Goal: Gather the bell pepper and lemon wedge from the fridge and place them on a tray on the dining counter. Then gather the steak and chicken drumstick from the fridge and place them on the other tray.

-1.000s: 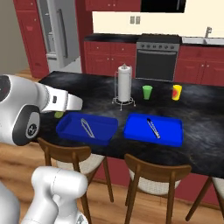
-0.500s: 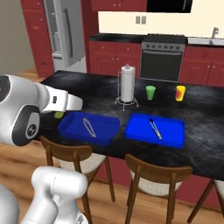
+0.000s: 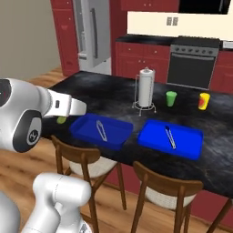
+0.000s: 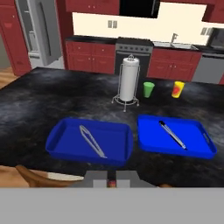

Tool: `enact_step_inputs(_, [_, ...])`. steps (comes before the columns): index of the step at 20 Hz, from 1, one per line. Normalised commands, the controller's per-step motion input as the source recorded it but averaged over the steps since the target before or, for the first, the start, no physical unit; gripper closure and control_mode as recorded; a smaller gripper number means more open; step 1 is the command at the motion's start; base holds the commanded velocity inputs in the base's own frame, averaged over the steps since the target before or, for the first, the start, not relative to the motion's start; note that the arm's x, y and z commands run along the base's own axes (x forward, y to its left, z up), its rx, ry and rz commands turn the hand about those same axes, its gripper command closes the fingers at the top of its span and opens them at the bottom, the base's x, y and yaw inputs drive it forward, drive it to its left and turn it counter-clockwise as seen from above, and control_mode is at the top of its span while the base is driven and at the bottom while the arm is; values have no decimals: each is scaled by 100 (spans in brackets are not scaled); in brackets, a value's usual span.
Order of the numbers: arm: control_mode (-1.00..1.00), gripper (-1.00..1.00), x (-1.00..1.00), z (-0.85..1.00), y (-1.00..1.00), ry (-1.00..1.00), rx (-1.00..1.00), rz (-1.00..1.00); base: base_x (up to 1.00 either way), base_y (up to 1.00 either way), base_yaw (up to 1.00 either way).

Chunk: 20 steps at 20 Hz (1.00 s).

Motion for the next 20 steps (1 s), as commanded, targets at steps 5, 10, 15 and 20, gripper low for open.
enact_step_inputs(5, [100, 100, 0, 0, 0, 0, 0, 0, 66, -47, 32])
enact_step_inputs(10, [100, 100, 0, 0, 0, 0, 0, 0, 78, -28, 22])
enact_step_inputs(15, [-100, 100, 51, -6, -22, 3, 3, 8, 32, -11, 7])
enact_step_inputs(20, [-100, 100, 83, -7, -46, 3, 5, 11, 0, 0, 0])
